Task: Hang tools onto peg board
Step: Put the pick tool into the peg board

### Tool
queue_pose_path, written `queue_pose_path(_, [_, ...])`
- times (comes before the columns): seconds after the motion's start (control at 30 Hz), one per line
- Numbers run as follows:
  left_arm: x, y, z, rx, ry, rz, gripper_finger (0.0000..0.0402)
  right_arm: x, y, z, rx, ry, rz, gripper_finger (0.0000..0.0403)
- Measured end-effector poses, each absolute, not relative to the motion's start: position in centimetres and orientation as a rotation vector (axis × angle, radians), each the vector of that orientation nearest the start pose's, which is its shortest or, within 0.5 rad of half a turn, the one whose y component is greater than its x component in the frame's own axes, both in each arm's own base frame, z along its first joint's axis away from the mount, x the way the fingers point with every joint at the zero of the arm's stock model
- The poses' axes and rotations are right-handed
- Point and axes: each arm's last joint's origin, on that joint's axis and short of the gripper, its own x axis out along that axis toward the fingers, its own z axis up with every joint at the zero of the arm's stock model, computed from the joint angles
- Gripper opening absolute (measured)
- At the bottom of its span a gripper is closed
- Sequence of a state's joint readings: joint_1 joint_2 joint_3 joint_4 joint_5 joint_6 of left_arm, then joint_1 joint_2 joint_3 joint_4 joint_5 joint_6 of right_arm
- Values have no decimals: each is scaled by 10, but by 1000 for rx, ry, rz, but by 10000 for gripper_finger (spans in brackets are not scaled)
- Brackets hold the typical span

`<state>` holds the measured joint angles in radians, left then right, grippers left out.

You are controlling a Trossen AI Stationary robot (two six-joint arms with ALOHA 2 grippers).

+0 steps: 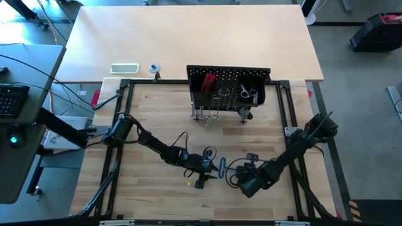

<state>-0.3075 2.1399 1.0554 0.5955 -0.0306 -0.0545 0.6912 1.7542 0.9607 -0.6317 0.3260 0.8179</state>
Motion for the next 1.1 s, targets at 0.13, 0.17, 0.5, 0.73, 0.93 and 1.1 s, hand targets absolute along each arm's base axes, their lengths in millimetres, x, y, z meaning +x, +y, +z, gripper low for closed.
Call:
queue_pose_path(0.13, [395,-128,92,89,481,-224,156,225,189,138,27,1247,-237,107])
queue_pose_path(0.17, [395,-128,92,95,476,-225,156,222,189,139,33,1252,-249,107])
queue_pose_path(0.5, [396,-127,94,97,456,-222,156,188,191,156,72,1297,-402,100])
queue_pose_path(0.73, [398,-124,96,65,442,-208,156,188,187,144,104,1311,-375,49])
queue_pose_path(0.93, [398,-124,95,39,450,-202,156,190,178,131,133,1296,-348,6])
queue_pose_path(1.1, [398,-118,92,-18,496,-138,157,189,172,120,177,1285,-330,3])
